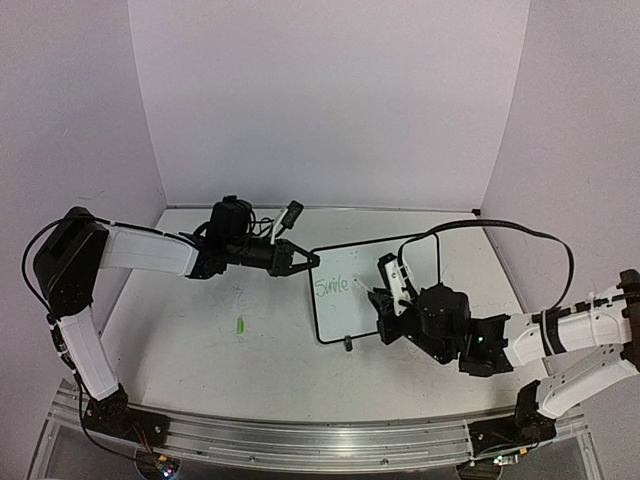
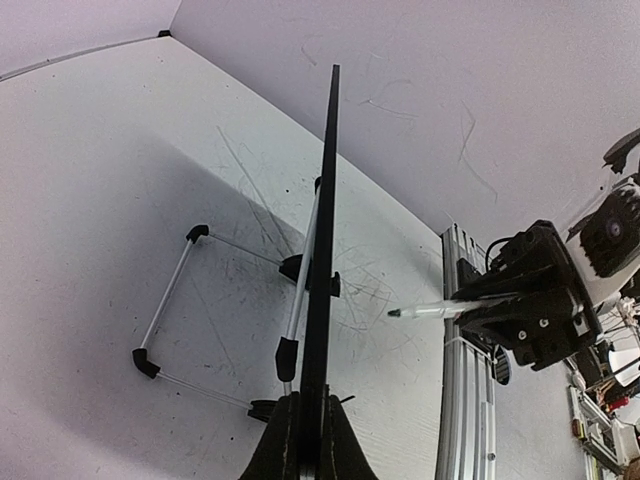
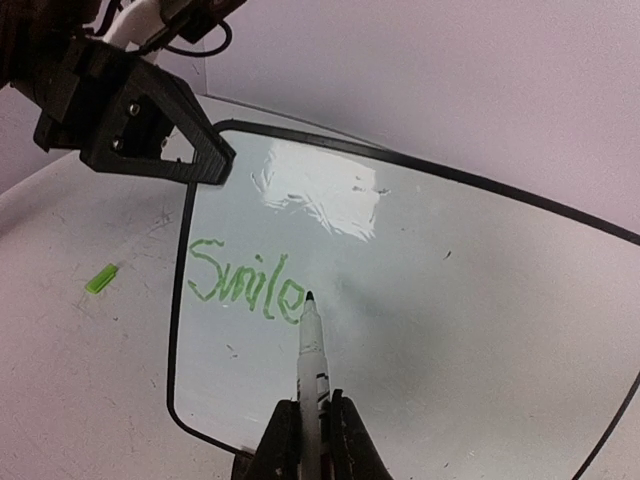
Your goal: Write a sentence on the whiteboard
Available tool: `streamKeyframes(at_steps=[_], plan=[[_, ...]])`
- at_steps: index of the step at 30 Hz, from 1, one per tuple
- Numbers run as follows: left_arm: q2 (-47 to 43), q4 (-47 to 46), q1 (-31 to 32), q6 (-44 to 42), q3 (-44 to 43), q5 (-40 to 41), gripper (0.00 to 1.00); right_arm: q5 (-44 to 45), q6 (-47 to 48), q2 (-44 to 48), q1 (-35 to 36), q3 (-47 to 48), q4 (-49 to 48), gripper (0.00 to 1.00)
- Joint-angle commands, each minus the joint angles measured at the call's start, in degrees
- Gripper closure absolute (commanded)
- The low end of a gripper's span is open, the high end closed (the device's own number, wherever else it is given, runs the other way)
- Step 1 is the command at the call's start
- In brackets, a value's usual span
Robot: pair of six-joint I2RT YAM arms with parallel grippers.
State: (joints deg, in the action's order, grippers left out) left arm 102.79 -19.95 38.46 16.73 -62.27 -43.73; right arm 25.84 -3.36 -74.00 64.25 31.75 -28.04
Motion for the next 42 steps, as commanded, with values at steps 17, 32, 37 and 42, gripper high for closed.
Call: streamKeyframes(at_steps=[17, 32, 37, 42], plan=[[-0.77, 2.63, 0.21, -0.82, 0.02, 1.10, 1.00, -2.02, 1.16, -2.65, 0.28, -0.35, -2.59, 1.00], [-0.75, 2.62, 0.21, -1.09, -0.22, 1.16, 1.00, -0.50, 0.52, -2.67, 0.29, -0.22, -1.62, 1.00], [-0.73, 2.63, 0.21, -1.09, -0.23, 1.02, 1.00, -1.14, 1.73, -3.29, 0.33, 0.13, -1.57, 1.00], [-0.75, 2.63, 0.21, -1.09, -0.24, 1.01, 1.00, -0.17, 1.79, -3.84, 0.37, 0.51, -1.38, 1.00]])
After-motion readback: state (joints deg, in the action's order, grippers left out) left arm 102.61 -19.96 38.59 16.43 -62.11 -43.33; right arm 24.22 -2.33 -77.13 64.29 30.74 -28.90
